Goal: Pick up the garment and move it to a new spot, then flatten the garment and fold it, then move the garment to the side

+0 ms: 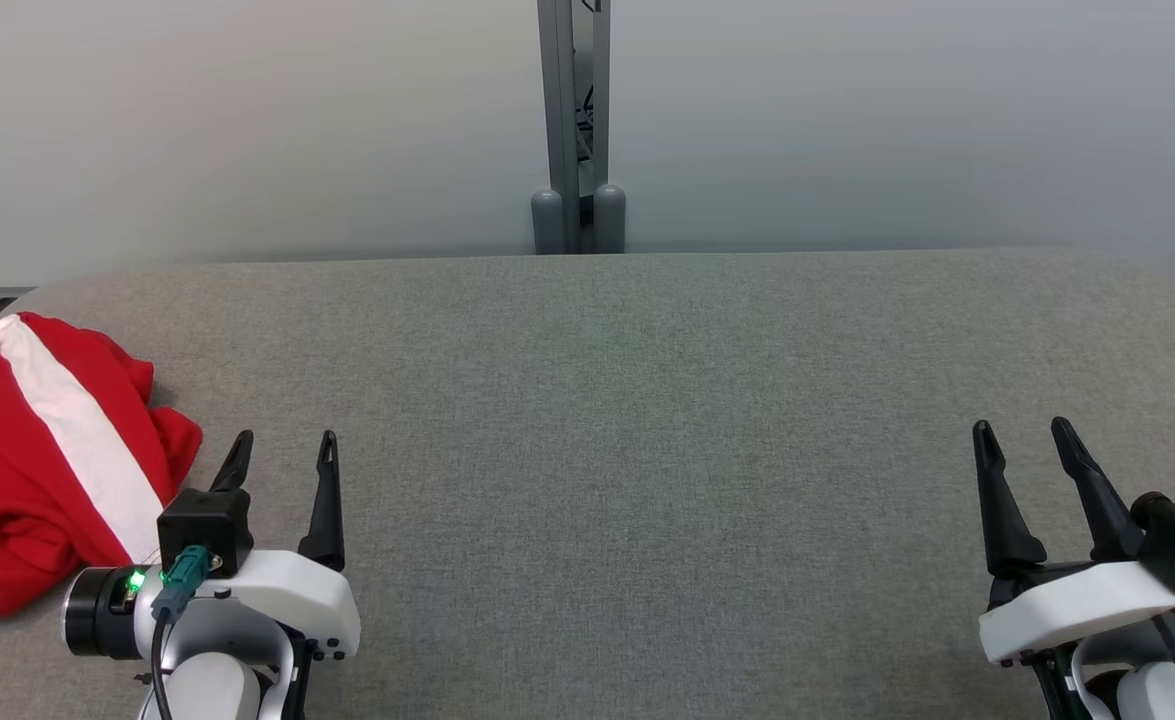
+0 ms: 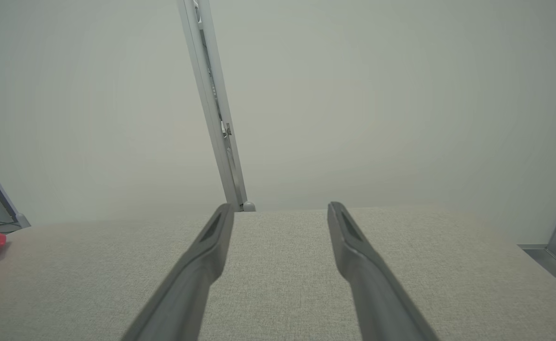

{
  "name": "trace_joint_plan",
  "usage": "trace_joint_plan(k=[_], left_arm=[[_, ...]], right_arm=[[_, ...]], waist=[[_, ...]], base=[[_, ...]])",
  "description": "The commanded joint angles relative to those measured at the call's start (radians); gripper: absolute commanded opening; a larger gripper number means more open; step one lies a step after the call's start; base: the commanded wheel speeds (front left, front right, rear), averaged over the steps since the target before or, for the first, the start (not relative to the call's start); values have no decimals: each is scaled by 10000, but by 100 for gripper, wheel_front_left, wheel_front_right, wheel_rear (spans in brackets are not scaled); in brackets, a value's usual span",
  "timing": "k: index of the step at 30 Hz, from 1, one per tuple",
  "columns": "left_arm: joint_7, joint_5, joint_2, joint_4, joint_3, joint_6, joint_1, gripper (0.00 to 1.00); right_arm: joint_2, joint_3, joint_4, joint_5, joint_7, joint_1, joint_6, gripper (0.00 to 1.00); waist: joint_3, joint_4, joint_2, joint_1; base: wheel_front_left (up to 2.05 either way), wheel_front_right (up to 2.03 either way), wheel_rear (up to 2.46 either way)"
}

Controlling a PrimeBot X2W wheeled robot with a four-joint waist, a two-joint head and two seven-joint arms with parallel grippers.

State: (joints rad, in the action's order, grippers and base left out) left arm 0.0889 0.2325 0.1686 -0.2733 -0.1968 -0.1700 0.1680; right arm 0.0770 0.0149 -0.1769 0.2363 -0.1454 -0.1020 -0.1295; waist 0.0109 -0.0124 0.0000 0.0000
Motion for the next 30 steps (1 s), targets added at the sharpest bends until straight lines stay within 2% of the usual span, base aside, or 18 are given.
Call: trace_joint_plan(k=[1,6,10,26,30], left_arm=[[30,46,66,14,10,-53,97,100],[43,59,44,-4,-47,-65,163,100],[66,69,-11,36,-102,-117,246,100],[359,393,-23,-7,104,-362,144,100],[348,485,47,-7,266,-435,3,100]], right_arm=[[64,15,-24,-41,-1,-91,-22,100],[62,30,-13,-64,26,-84,-22,100],[95,112,78,-112,93,-49,-22,100],[55,-108,333,-117,95,-100,-22,100],[30,-309,360,-118,91,-81,-22,100]], waist=[[-7,-16,0,0],[-43,-173,0,0],[-76,-586,0,0],[-179,-3533,0,0],[-120,-3900,0,0]], base=[[0,0,0],[0,0,0],[0,0,0],[0,0,0],[0,0,0]])
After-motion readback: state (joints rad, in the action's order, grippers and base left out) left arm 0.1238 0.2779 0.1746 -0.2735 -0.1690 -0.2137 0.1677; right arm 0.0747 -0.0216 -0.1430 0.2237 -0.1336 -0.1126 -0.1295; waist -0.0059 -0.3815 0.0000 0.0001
